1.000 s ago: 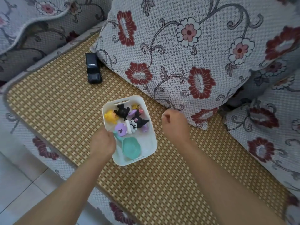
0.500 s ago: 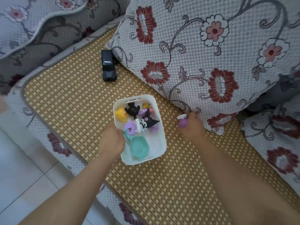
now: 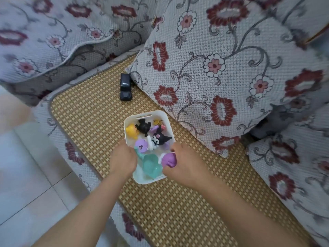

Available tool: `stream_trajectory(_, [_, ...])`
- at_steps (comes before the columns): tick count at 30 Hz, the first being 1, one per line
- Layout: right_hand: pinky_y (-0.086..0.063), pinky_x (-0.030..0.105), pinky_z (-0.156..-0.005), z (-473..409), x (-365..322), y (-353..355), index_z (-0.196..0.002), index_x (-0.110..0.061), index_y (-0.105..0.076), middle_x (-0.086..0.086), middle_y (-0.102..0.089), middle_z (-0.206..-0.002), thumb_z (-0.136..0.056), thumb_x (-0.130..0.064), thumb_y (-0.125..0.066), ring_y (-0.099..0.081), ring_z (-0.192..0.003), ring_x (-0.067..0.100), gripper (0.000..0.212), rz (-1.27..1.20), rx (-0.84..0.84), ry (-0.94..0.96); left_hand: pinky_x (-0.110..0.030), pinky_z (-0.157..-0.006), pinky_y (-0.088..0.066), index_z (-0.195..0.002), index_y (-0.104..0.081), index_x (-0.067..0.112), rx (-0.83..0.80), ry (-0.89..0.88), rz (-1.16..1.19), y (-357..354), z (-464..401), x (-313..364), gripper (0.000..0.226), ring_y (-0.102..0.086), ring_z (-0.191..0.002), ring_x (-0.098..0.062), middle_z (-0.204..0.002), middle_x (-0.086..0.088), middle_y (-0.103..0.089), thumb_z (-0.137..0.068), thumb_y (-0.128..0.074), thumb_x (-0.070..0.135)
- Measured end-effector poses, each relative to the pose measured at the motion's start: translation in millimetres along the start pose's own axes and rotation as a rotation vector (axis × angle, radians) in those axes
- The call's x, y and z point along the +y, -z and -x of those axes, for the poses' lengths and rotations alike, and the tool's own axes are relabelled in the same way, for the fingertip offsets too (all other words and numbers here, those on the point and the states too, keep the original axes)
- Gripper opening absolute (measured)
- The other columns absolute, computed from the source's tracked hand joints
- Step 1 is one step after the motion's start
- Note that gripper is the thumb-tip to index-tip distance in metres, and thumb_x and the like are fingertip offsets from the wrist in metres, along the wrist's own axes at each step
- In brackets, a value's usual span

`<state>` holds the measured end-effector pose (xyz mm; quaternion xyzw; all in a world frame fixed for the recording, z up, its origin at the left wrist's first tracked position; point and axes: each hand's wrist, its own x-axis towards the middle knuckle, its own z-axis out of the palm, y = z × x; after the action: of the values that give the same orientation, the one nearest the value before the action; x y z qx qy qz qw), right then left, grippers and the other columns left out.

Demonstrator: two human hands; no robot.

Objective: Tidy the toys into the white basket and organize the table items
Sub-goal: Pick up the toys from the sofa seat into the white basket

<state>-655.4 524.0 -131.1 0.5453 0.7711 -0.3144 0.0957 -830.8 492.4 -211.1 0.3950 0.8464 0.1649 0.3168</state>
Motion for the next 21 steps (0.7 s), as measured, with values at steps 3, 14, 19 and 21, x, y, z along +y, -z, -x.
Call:
stream_trajectory(3, [-0.042,0.033,-0.071,4.3,-6.6,-8.5,-0.108,-0.013,-0.049,0.008,-0.052,-0.104,-0.081,-0.036,-0.055,-0.058,-0.093,0.029,0.036,0.108,0.009,-0.004,-0.035,-0.070,-0.043,-0.102,-0.055,0.001,0.026,-0.014,0.029,2.4,21.6,1.8,0.023,-0.057,-0.085,-0.034,-0.098,-0.016,-0.061,-0.095,-0.036,0.012])
stream_trajectory(14, [-0.042,0.033,-0.068,-9.5,-35.6,-13.9,-0.106,-0.014,-0.054,0.006,-0.048,-0.115,-0.089,-0.054,-0.048,-0.061,-0.091,0.028,0.044,0.263,0.049,0.162,-0.033,-0.067,-0.040,-0.094,-0.056,0.000,0.065,0.127,0.137,15.1,26.2,-18.6,0.025,-0.059,-0.088,-0.038,-0.094,-0.020,-0.062,-0.093,-0.037,0.015])
stream_trajectory(19, [-0.036,0.031,-0.068,-67.2,-71.1,13.7,-0.112,-0.015,-0.055,0.003,-0.054,-0.108,-0.093,-0.052,-0.044,-0.057,-0.087,0.024,0.044,0.153,0.248,0.196,-0.036,-0.070,-0.043,-0.090,-0.053,0.005,0.057,0.118,0.147,42.6,-25.0,-32.0,0.022,-0.055,-0.082,-0.034,-0.094,-0.018,-0.061,-0.094,-0.034,0.016])
stream_trajectory(21, [-0.045,0.031,-0.069,-104.8,-85.1,22.1,-0.105,-0.014,-0.058,0.000,-0.057,-0.100,-0.095,-0.047,-0.043,-0.056,-0.081,0.018,0.037,0.073,0.316,0.180,-0.034,-0.066,-0.039,-0.084,-0.050,0.005,0.064,0.085,0.133,57.1,-48.1,-37.2,0.021,-0.053,-0.078,-0.032,-0.088,-0.018,-0.060,-0.094,-0.034,0.014])
